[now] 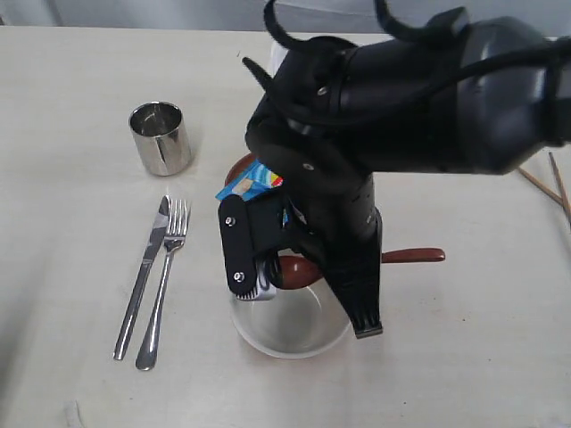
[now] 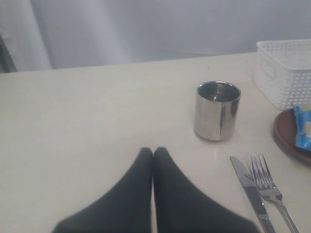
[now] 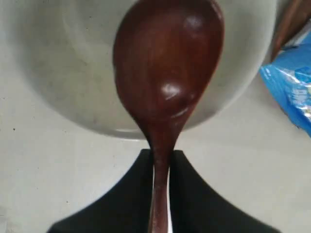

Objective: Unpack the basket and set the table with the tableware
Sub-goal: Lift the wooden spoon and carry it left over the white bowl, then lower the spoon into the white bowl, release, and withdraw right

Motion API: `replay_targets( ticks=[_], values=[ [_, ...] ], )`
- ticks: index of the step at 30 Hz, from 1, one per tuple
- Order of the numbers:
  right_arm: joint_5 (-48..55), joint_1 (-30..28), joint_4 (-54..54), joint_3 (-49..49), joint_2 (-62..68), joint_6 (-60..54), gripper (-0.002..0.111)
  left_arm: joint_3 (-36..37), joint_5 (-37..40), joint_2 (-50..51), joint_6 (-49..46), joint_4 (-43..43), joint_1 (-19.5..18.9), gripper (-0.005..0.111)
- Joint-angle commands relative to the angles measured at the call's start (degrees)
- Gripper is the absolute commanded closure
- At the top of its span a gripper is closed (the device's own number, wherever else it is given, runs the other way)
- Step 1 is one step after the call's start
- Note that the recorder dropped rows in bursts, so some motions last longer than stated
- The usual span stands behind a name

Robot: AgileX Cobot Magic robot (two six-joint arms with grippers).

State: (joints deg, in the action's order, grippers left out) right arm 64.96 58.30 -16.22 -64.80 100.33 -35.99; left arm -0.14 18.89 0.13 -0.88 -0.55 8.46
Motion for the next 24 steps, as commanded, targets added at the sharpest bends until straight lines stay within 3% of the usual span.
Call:
replay_targets(
  ticks=[1, 19, 24],
  values=[
    [-0.28, 0.1, 0.3, 0.2, 2.09, 0.89, 0.109, 0.14, -0.48, -0.13, 0.25, 0.13, 0.33, 0.107],
    [-2.72, 0.1, 1.74, 0.2, 2.5, 0.82, 0.109, 0.14, -0.48, -0.13, 0.25, 0.13, 0.33, 0.107],
    [-5.36, 2.69, 1.11, 0.2, 2.5, 0.82, 0.109, 0.14, -0.48, -0.13, 0.25, 0.13, 0.33, 0.107]
  ],
)
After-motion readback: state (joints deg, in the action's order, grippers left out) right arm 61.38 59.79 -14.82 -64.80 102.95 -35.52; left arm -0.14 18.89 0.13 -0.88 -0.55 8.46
